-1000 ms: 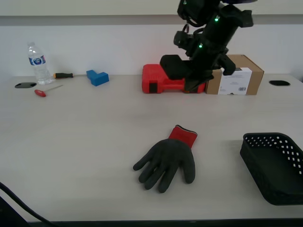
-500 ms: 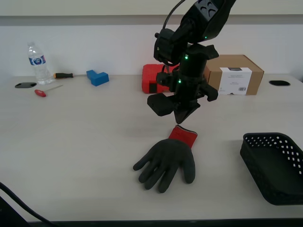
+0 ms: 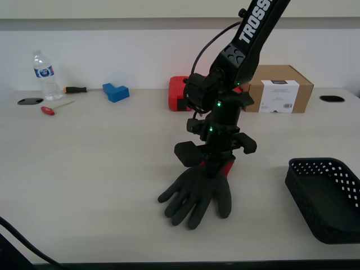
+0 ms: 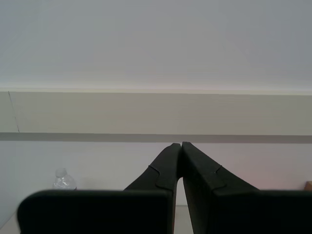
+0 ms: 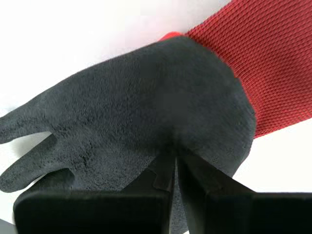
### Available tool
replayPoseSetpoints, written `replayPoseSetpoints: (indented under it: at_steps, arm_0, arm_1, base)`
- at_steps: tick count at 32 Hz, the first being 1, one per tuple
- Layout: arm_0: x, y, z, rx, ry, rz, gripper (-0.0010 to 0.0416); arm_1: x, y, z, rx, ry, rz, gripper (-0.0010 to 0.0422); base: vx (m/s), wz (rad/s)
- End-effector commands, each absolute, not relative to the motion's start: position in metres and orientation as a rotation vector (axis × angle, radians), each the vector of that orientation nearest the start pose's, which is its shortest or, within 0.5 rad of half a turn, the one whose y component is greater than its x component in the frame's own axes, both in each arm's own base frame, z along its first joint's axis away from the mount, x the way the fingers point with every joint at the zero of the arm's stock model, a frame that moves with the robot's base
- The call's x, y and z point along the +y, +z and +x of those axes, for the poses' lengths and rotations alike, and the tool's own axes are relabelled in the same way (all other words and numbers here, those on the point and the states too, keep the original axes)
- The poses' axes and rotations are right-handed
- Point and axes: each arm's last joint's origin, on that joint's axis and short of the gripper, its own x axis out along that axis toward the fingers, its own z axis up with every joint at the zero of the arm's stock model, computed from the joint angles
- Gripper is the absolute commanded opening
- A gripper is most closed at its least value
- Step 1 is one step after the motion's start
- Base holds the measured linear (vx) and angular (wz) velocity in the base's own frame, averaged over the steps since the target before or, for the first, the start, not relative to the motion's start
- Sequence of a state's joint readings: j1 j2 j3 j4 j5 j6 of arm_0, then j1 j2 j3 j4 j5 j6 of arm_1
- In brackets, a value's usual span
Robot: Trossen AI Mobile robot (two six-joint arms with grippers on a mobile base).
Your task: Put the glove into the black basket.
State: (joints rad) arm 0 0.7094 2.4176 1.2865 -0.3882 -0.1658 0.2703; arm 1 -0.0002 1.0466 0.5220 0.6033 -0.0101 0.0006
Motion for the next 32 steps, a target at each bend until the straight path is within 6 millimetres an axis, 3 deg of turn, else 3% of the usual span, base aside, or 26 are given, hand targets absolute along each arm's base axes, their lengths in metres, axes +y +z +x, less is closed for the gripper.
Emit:
replayPoseSetpoints:
  at_steps: [1,3,9,14,18,22,26,32]
  arm_0:
    - [0.253,-0.013,0.288,1.555,0.489,-0.206,0.0054]
    - [0.252,-0.014,0.288,1.534,0.471,-0.247,0.0103]
    - [0.249,-0.015,0.288,1.493,0.472,-0.344,0.0189]
    - [0.249,-0.015,0.291,1.464,0.462,-0.356,0.0216]
    - [0.249,-0.021,0.291,1.476,0.465,-0.351,0.0208]
    - [0.247,-0.046,0.287,1.573,0.519,-0.295,0.0187]
    - [0.248,-0.045,0.289,1.563,0.521,-0.293,0.0174]
    - [0.248,-0.045,0.289,1.560,0.528,-0.305,0.0029]
  arm_1:
    - [0.000,0.270,0.226,-0.084,0.011,0.001,0.0000]
    - [0.000,0.270,0.226,-0.084,0.011,0.001,0.0000]
    - [0.000,0.270,0.226,-0.084,0.011,0.000,0.0000]
    - [0.000,0.270,0.226,-0.084,0.011,0.001,0.0000]
    - [0.000,0.270,0.226,-0.084,0.010,0.001,0.0000]
    - [0.000,0.269,0.226,-0.083,0.010,0.000,0.0000]
    - [0.000,0.270,0.227,-0.084,0.011,0.001,0.0000]
    - [0.000,0.270,0.226,-0.084,0.011,0.000,0.0000]
  base:
    - [0.000,0.000]
    - [0.000,0.000]
    - [0.000,0.000]
    - [0.000,0.000]
    - [0.000,0.000]
    - [0.000,0.000]
    - [0.000,0.000]
    - [0.000,0.000]
